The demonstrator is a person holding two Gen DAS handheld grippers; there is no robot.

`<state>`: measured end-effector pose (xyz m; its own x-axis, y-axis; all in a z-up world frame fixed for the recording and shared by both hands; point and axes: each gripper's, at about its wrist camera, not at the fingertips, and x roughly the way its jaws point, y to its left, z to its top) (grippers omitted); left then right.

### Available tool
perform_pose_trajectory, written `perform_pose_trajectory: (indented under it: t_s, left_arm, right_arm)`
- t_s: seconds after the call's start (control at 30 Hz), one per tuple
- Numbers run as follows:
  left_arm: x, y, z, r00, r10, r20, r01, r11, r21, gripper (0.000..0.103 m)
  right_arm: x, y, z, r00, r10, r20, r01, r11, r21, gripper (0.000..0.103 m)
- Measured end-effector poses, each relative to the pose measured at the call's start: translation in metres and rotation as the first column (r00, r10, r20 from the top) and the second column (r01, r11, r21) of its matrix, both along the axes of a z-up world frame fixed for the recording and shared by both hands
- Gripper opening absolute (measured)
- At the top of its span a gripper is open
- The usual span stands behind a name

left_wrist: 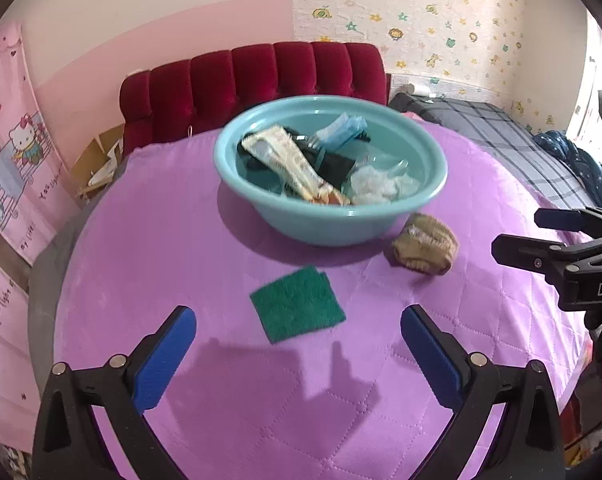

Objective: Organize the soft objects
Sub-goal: 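Withdraw both tools from the basin toward the green pad and tan sock, then grasp the tan sock with the right tool while the left tool grasps the green pad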

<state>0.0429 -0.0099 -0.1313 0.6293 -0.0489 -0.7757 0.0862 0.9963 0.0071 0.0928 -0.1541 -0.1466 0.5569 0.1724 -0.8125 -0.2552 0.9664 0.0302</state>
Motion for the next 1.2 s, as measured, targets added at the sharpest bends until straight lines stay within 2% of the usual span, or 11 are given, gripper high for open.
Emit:
perform_pose_trajectory:
  t_s: [0.13,0.37,1.2]
  left_arm:
    - [-0.006,-0.001,-0.015,1.000,0.027,-0.015,-0.027,0.999,-0.019,0.103]
    - [-0.008,-0.001,-0.033,0.998,0.042,-0.036,-0.042,0.999,0.002,0.103]
    - [0.022,0.009,-0.075,0.992,0.108,-0.059,-0.109,0.994,-0.013,0.103]
  right_arm:
    - [-0.003,-0.003,-0.017,1.000,-0.004,-0.012,0.004,1.000,-0.001,0.103]
    - [-0.013,-0.001,-0.049,0.999,0.002,-0.033,-0.003,1.000,-0.023,0.103]
    - [0.038,0.001,-0.090,0.998,-0.012,-0.055,0.012,1.000,-0.003,0.103]
